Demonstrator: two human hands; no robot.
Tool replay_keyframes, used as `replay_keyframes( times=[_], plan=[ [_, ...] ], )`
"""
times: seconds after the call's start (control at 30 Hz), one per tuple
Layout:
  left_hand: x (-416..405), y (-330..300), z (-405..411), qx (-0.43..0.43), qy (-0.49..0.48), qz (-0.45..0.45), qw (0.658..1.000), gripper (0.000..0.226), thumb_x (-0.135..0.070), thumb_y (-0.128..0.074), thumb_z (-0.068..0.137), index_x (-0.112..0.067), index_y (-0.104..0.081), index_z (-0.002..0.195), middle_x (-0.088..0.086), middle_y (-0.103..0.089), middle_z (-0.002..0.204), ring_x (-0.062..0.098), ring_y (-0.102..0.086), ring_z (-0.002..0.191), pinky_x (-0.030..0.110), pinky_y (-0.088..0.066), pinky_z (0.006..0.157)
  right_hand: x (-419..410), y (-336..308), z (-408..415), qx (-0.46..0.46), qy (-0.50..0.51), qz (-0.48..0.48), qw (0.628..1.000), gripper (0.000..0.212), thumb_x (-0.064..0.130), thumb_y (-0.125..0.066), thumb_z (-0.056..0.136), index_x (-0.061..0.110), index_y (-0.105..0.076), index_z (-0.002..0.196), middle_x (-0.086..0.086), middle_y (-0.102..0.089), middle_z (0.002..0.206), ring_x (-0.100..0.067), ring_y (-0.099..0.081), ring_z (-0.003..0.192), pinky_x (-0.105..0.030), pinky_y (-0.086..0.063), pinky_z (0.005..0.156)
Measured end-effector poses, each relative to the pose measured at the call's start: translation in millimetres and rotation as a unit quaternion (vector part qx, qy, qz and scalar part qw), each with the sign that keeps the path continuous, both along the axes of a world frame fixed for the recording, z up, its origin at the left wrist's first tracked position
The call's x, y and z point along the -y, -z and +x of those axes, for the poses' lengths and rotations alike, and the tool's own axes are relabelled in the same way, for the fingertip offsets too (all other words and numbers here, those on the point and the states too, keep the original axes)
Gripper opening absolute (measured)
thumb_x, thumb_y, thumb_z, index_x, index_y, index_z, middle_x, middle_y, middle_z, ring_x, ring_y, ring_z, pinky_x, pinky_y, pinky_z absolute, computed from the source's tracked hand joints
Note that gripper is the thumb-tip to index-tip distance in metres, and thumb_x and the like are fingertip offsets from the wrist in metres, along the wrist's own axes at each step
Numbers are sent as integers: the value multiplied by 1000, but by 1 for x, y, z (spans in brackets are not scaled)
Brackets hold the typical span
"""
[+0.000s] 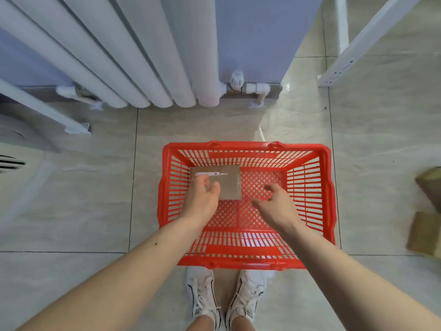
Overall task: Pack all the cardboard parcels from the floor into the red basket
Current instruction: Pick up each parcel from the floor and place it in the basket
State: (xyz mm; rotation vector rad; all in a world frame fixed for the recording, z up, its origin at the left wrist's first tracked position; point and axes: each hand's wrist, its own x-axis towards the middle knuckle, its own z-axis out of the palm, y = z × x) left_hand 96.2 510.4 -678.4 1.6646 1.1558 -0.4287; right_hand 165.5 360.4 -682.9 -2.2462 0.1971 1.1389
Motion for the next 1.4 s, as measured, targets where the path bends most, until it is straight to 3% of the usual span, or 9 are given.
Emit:
replay_keyframes(
  times=[0.1,0.2,0.3,0.43,0.57,0.73,0.9,1.03,1.4],
  plan=[
    [14,-45,7,5,38,9,999,42,-33,-46,98,-18,-46,137,1,-51,137,20,-50,125,40,-42,106,18,-49,0,-2,23,7,1000,55,21,-66,90,13,-43,139,-1,-59,109,-13,-64,82,-31,-57,72],
    [27,-85,13,11,66,15,998,40,-35,-48,96,-18,-49,133,1,-55,132,21,-52,122,41,-42,106,39,-91,-3,4,52,2,999,57,26,-66,89,13,-42,139,-4,-63,120,-21,-65,96,-37,-55,84],
    [42,-122,20,27,86,24,996,37,-37,-52,93,-19,-54,126,2,-61,125,23,-55,120,42,-41,107,59,-129,-5,11,106,7,994,60,28,-68,84,14,-45,137,-3,-65,119,-22,-64,102,-36,-52,89],
    [67,-164,32,34,134,41,990,28,-47,-50,86,-30,-60,106,-6,-65,114,20,-57,114,43,-43,104,91,-159,-9,29,171,25,985,70,38,-67,69,18,-49,134,-3,-68,119,-26,-66,108,-48,-51,98],
    [102,-191,48,62,185,56,979,22,-33,-51,95,-19,-62,109,-5,-62,106,16,-57,105,30,-42,90,126,-192,-14,32,236,37,971,55,29,-69,78,17,-54,130,2,-64,105,-21,-63,107,-45,-49,100],
    [176,-206,58,74,241,32,967,26,-36,-51,94,-20,-62,111,-5,-64,105,14,-59,93,35,-49,87,199,-197,-22,47,332,52,941,59,25,-66,85,14,-49,140,-5,-55,138,-21,-53,126,-38,-41,109],
    [275,-212,53,83,275,8,958,28,-32,-53,94,-14,-62,114,-2,-63,107,10,-56,86,24,-39,67,297,-195,-36,54,402,64,912,55,27,-66,85,15,-50,137,-3,-57,128,-22,-56,118,-46,-47,103],
    [362,-219,50,68,296,-10,953,25,-32,-51,95,-17,-59,113,-8,-58,100,13,-53,96,25,-38,70,383,-199,-52,52,441,61,894,54,26,-66,85,15,-51,136,-3,-58,126,-21,-57,117,-47,-48,103],
    [568,-217,66,66,331,-58,940,20,-31,-50,95,-16,-57,106,-8,-53,84,8,-48,72,23,-37,59,593,-202,-62,61,488,39,870,51,25,-67,85,16,-53,133,1,-56,113,-22,-58,115,-47,-48,103]
  ],
)
